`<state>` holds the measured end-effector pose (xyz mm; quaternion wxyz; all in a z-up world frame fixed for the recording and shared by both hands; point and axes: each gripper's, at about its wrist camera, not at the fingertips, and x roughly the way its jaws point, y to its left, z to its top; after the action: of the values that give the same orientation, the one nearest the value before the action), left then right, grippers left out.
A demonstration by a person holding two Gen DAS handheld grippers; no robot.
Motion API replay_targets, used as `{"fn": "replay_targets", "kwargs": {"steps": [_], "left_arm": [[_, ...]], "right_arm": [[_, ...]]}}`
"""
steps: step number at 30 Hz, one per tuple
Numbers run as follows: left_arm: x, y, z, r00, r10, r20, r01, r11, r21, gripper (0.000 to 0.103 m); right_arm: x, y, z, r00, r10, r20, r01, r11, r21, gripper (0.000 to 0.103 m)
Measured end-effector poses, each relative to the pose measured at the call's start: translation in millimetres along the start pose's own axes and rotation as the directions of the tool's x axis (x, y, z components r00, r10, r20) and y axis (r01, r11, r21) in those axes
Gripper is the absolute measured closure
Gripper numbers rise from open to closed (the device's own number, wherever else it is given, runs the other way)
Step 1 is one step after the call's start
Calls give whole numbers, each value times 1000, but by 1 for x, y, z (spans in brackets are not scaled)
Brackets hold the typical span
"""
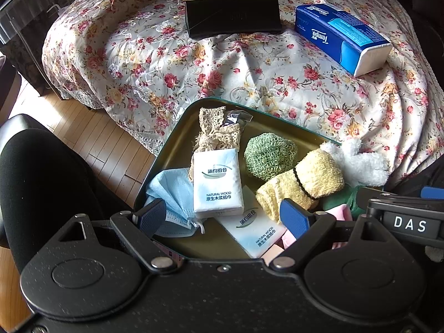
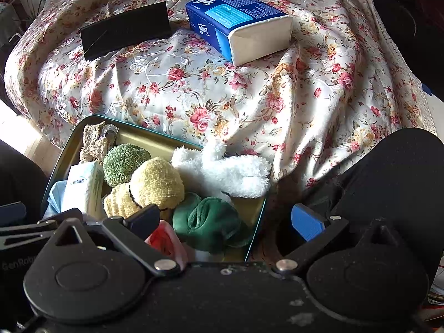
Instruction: Organize soft objects
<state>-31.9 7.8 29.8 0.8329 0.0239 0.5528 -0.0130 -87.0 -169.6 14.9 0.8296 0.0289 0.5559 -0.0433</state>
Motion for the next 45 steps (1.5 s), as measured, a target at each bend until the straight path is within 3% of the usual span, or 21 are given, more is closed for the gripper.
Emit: {"fn": "replay_targets", "kwargs": {"steps": [45], "left_arm": [[4, -1, 4, 1000, 1, -17, 0, 1000, 17, 17]], "right_arm": [[5, 1, 2, 1000, -13, -17, 14, 1000, 14, 1]]}}
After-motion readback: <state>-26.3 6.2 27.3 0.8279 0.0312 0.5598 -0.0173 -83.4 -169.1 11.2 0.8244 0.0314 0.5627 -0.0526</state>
